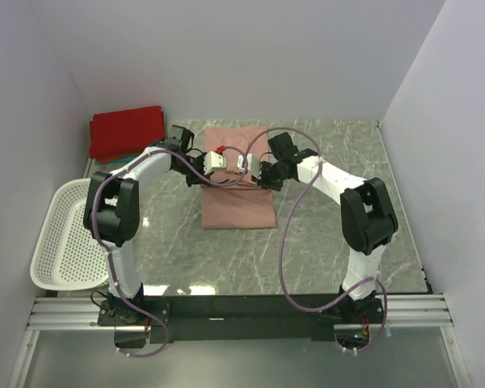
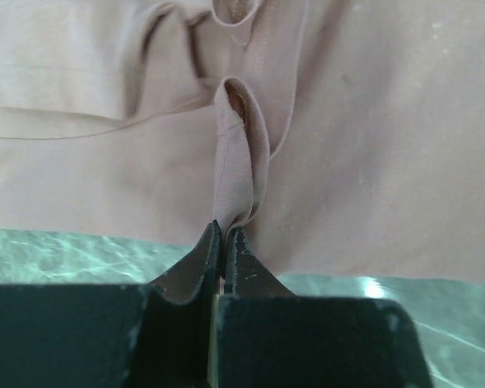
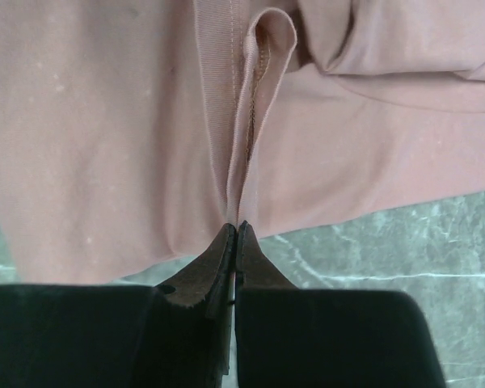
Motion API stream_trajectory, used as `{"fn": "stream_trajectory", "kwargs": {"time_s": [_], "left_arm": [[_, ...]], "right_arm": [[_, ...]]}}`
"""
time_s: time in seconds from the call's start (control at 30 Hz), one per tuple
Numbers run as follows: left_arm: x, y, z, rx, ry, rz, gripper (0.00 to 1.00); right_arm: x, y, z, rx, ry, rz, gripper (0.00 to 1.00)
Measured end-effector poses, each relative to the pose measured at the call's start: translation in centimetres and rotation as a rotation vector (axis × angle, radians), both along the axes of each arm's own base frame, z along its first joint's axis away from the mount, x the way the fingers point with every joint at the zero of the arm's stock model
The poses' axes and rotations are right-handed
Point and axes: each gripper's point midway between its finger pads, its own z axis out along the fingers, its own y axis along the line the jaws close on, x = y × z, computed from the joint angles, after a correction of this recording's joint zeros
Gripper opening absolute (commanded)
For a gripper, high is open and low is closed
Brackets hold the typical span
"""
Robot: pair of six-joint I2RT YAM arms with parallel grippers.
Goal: Fold and stack the t-shirts
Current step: Fold the tshirt
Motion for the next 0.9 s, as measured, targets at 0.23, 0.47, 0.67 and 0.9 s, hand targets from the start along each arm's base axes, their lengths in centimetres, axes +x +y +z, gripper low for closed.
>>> {"fn": "stream_trajectory", "kwargs": {"time_s": [0.23,0.47,0.67,0.9], "left_arm": [[2.2,-0.2,-0.6,-0.003,-0.027,0.008,0.00],[3.1,-0.4,-1.0,-0.005,-0.040,0.005,0.00],[3.9,-0.5,-1.0,-0.003,-0.060,0.011,0.00],[5.5,0.1,-1.1,-0.002,-0.088,0.067,0.53]], "right_arm": [[2.4,0.0,-0.4,-0.006,-0.012,-0.017,0.00],[2.9,-0.4,-0.4,-0.011,-0.019,-0.031,0.00],[3.8,-0.3,-1.2,-0.012,-0.026,-0.044,0.00],[5.7,-0.7,-2.3,-0.028,-0.054,-0.131,0.41]]}}
